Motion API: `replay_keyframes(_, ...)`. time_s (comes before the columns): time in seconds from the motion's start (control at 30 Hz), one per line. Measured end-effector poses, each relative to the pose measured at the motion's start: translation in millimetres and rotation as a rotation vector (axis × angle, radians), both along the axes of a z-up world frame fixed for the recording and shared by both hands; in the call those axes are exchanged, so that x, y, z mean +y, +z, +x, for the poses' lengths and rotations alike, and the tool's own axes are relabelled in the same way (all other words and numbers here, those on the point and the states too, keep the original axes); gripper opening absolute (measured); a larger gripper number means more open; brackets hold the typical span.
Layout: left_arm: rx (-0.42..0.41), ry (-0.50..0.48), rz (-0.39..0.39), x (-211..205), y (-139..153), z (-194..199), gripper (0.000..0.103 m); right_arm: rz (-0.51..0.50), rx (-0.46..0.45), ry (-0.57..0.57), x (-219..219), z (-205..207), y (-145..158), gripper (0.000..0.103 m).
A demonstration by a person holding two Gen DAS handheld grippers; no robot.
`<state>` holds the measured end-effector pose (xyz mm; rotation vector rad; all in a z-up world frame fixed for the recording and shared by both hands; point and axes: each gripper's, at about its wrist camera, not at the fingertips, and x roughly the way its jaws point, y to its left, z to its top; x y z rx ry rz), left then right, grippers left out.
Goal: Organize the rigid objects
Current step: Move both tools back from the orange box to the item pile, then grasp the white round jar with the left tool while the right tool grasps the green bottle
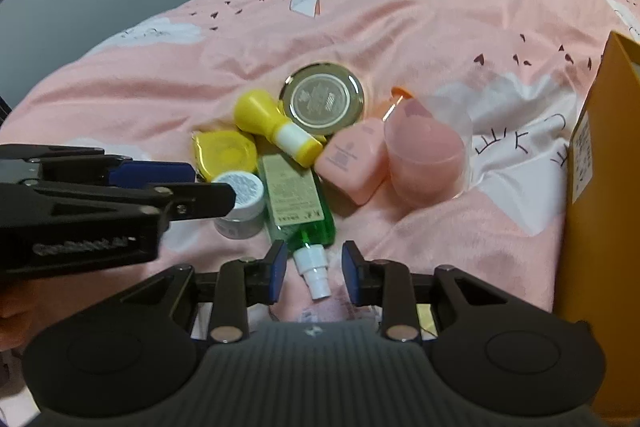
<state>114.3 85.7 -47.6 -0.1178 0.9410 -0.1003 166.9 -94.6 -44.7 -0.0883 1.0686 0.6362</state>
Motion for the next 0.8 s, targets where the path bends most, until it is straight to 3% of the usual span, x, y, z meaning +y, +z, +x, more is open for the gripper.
replay_keyframes(0.3, 0.021, -0.020, 0.076, -5, -23, 4, 0.047, 0.000, 0.009, 0.053, 4, 4, -20, 0.030)
replay_keyframes(0.57, 0.040, -0.016, 0.066, -6, -35, 14, 0.047, -0.001, 0.032, 0.063, 4, 10, -31, 0.030)
replay_keyframes(0.8, 0.029, 0.039, 0.052, 2, -20, 2, 0.046, 0.015, 0.018, 0.088, 8, 10, -29, 0.030)
